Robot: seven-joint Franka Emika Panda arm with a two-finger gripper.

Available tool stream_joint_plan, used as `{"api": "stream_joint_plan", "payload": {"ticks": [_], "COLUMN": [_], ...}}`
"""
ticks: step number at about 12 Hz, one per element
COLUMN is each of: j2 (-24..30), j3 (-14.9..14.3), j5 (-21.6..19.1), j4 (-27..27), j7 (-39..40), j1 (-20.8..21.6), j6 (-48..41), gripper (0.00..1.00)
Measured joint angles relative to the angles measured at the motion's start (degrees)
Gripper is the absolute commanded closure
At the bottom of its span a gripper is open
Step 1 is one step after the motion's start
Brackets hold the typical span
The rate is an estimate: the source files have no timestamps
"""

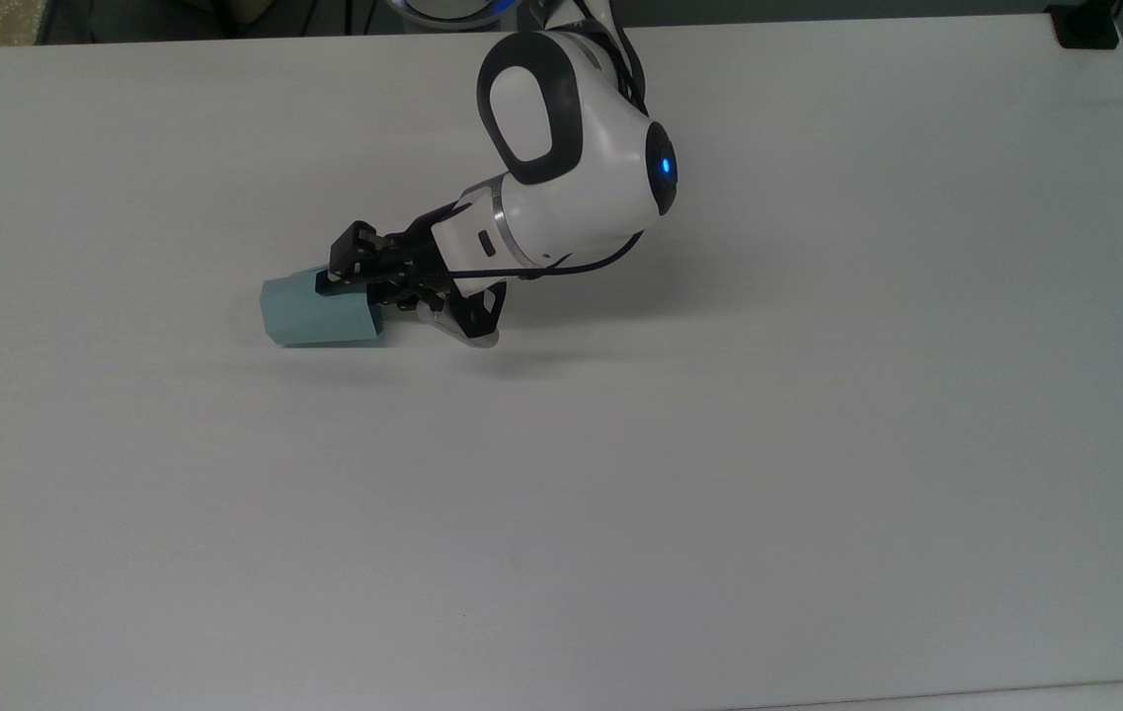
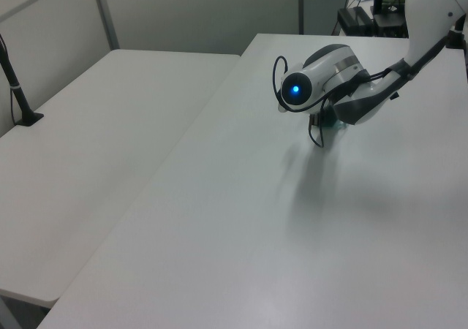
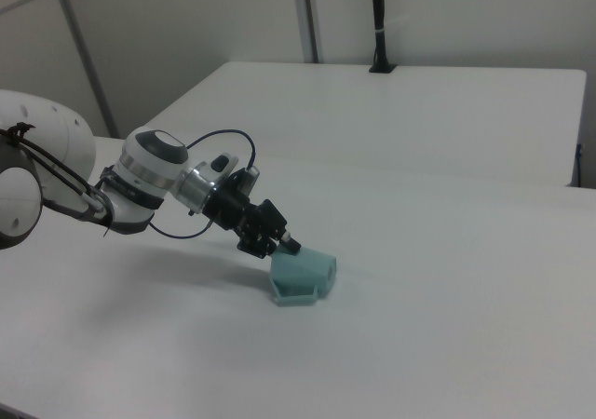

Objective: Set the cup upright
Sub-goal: 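Close the gripper on the rim of the teal cup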

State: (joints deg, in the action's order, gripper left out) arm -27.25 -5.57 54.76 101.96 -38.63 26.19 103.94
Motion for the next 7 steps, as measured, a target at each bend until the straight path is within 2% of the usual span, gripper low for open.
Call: {"api": "stream_joint_plan", "payload": {"ticks": [1, 2, 7], "j2": [0.08, 0.33, 0.4], "j3": [-0.04, -0.2, -0.17], "j5": [0.85, 1.43, 3.58], "j4": [0.09, 0.1, 1.13], "j7": [0.0, 0.01, 0.11], "j1": [-0.08, -0.14, -0.07], "j6": [0.18, 0.04, -0.2], "gripper": [0.9, 1.0, 1.0]}}
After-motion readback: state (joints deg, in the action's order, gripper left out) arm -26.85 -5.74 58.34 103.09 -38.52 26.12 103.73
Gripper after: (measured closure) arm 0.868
